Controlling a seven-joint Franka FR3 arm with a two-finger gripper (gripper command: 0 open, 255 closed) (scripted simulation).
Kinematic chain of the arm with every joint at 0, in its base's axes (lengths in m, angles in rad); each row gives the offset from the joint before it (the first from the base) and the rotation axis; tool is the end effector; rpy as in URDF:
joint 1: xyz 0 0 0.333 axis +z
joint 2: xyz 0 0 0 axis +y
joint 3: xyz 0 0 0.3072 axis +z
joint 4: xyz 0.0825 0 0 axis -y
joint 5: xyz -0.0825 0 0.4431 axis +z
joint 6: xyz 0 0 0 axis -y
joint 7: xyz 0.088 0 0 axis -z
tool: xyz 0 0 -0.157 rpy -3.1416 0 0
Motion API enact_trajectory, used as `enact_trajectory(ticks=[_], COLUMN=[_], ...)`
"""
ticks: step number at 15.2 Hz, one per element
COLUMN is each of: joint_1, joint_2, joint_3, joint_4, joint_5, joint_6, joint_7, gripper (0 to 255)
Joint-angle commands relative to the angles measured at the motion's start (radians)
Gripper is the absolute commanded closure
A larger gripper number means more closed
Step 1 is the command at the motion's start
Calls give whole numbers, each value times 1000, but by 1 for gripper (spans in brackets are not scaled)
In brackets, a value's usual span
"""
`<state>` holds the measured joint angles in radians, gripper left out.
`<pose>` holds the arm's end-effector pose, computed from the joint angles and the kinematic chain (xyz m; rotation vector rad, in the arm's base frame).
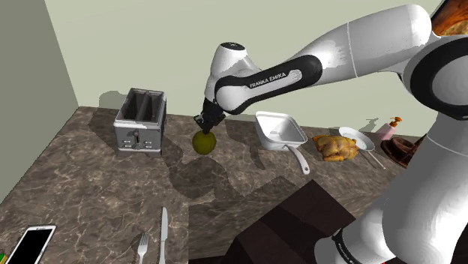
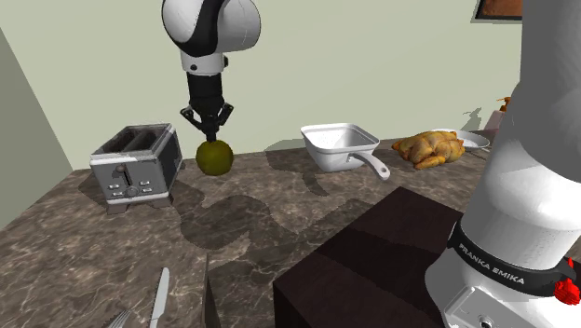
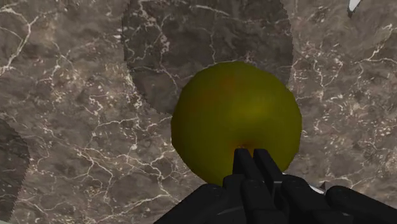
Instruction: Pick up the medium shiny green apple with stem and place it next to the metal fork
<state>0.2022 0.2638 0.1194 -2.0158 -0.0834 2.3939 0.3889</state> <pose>0.6228 0.2041 0.2375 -3.1228 0.0240 -0.1872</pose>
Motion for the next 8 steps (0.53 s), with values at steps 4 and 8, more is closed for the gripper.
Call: enact_trajectory(ticks=[4, 8], joint_1=[85, 153], joint_2=[42, 92], joint_3=[27, 43], joint_4=[39, 94], joint_5=[-37, -67], joint_6=[-3, -15], joint_7=[136, 236], gripper=[255, 255])
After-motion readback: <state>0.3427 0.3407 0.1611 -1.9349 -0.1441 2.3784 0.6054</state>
